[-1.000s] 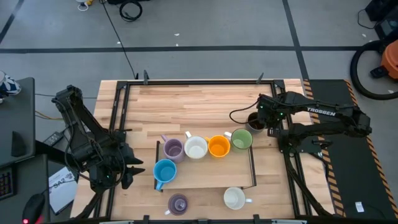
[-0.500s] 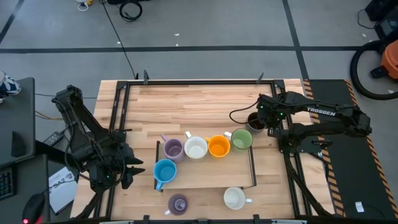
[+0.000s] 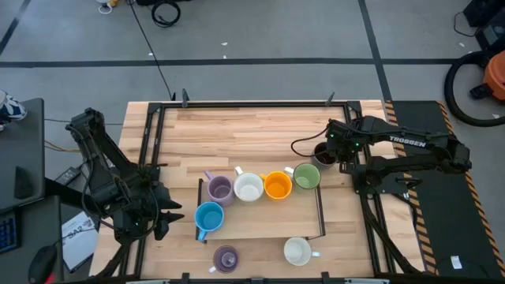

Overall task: Place coffee mugs
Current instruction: Put the brown blue mug on the shelf

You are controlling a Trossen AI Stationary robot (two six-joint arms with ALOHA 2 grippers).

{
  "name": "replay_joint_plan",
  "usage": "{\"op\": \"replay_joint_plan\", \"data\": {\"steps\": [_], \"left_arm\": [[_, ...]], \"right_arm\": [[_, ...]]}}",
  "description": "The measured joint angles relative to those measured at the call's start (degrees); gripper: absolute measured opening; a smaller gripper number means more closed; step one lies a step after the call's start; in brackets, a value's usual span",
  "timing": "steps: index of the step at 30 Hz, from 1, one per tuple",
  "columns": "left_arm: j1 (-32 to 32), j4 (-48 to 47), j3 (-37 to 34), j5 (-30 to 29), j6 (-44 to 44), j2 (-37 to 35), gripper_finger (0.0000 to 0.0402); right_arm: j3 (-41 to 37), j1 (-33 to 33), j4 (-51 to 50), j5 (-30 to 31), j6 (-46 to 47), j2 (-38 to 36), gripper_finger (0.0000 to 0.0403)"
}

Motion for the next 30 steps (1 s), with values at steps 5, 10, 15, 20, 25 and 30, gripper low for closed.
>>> {"op": "replay_joint_plan", "data": {"steps": [5,10,15,20,25,30], "left_arm": [[0.0,0.02,0.0,0.01,0.0,0.0,0.0176],[0.0,0.01,0.0,0.0,0.02,0.02,0.0176],[0.0,-0.01,0.0,0.01,0.04,0.02,0.0176],[0.0,-0.02,0.0,0.02,0.04,0.02,0.0176],[0.0,-0.02,0.0,0.01,0.07,0.02,0.0176],[0.0,-0.02,0.0,0.0,0.07,0.02,0.0176]], "right_arm": [[3.45,-0.01,-1.45,0.27,1.96,0.07,0.007],[8.06,-0.01,-6.17,0.28,3.6,0.07,0.007],[10.05,-0.01,-8.6,0.28,5.39,0.01,0.007],[10.05,-0.01,-10.08,-0.24,6.96,0.02,0.007],[10.05,-0.01,-10.14,-2.66,8.9,0.07,0.007],[8.78,0.04,-10.23,-4.71,11.51,0.07,0.007]]}}
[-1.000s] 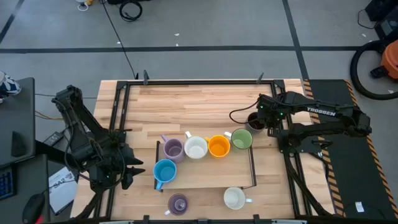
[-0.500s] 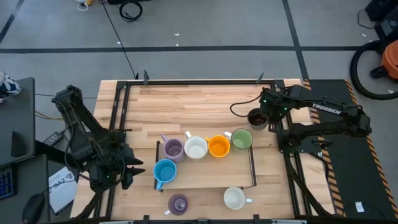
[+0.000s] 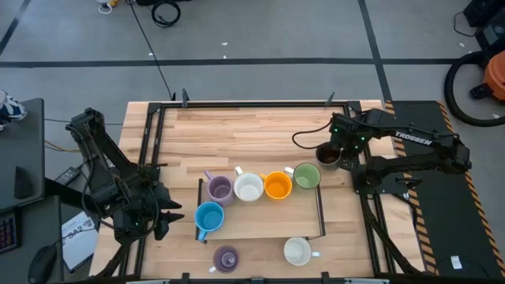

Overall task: Place coffee mugs
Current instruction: Put the brown blue mug on the shelf

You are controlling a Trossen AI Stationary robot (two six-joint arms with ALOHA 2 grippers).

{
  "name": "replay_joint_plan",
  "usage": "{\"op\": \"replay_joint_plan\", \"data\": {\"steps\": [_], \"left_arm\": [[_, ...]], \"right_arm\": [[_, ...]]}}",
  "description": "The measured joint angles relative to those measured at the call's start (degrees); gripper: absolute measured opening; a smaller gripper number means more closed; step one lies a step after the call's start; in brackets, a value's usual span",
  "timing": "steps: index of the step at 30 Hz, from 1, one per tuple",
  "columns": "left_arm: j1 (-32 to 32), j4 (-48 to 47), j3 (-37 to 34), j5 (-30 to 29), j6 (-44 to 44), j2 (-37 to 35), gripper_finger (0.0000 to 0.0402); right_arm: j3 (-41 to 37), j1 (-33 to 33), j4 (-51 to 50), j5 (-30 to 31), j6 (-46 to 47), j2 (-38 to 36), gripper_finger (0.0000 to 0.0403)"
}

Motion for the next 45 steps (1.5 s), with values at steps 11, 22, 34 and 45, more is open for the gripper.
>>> {"op": "replay_joint_plan", "data": {"steps": [11,22,34,45], "left_arm": [[0.0,0.0,0.0,0.02,0.06,0.0,0.0176],[0.0,0.0,0.0,0.01,0.15,0.0,0.0176],[0.0,0.0,0.0,0.01,0.09,0.0,0.0176],[0.0,0.0,0.0,0.01,0.09,0.0,0.0176]], "right_arm": [[-2.84,0.04,0.34,-1.63,2.89,-0.04,0.007],[-2.94,0.02,0.05,-1.63,2.89,0.0,0.0106],[-2.95,0.02,0.13,-1.59,5.42,0.0,0.0132],[-2.95,0.02,0.11,-0.45,5.49,0.0,0.0169]]}}
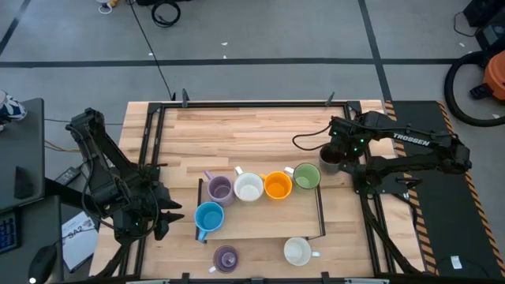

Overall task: Place coffee mugs
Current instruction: Put the brown blue mug on the shelf

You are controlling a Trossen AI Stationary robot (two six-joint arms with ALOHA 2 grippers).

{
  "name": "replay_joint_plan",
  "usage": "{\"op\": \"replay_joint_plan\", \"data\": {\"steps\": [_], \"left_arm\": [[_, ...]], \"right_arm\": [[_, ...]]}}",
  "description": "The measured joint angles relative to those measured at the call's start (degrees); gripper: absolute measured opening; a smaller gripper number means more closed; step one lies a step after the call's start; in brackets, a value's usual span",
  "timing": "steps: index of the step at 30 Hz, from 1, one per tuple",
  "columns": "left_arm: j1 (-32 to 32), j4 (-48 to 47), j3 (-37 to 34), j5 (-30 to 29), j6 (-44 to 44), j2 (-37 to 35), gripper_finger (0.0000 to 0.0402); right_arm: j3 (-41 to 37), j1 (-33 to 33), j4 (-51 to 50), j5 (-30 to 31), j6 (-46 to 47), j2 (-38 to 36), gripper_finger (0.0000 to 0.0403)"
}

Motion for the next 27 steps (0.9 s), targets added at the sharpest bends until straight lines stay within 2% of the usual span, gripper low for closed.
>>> {"op": "replay_joint_plan", "data": {"steps": [9,14,20,27], "left_arm": [[0.0,0.0,0.0,0.0,0.0,0.0,0.0176],[0.0,0.0,0.0,0.01,0.0,0.0,0.0176],[0.0,0.0,0.0,-0.01,0.0,0.0,0.0176],[0.0,0.0,0.01,0.0,-0.01,0.0,0.0176]], "right_arm": [[0.0,0.04,-0.57,-4.05,-2.25,-0.45,0.0167],[0.01,0.04,-1.39,-4.18,-2.34,-1.49,0.0167],[4.04,0.04,-5.78,-3.9,-3.57,-1.77,0.0167],[7.98,0.57,-4.88,-4.97,-1.31,-1.77,0.0167]]}}
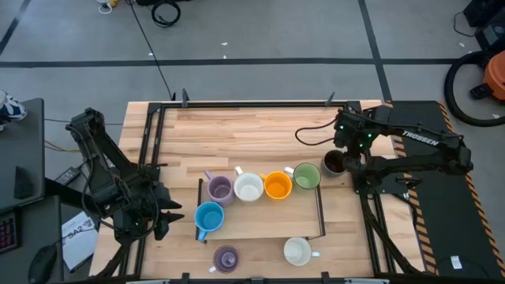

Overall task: Place coffee mugs
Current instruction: Put the brown blue mug on the shelf

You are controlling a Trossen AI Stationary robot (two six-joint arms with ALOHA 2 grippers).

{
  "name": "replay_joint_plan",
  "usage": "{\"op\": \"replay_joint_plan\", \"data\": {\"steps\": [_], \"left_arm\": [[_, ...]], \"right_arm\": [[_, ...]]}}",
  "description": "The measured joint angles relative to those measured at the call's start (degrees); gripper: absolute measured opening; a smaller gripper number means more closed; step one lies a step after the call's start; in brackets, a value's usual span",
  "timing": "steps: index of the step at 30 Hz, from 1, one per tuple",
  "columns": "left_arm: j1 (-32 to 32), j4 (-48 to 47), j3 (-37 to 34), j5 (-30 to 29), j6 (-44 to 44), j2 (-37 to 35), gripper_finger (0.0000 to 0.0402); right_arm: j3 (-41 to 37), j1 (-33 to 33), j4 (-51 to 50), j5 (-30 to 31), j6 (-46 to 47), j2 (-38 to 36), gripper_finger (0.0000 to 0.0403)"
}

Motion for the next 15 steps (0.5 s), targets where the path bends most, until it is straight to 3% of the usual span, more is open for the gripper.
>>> {"op": "replay_joint_plan", "data": {"steps": [11,15], "left_arm": [[0.0,0.86,-0.01,0.01,-0.06,0.0,0.0176],[0.0,1.07,-0.01,-0.01,-0.06,0.0,0.0176]], "right_arm": [[0.28,10.51,0.16,-0.95,-0.02,-0.66,0.0167],[0.28,15.03,0.37,2.86,0.17,-1.33,0.0167]]}}
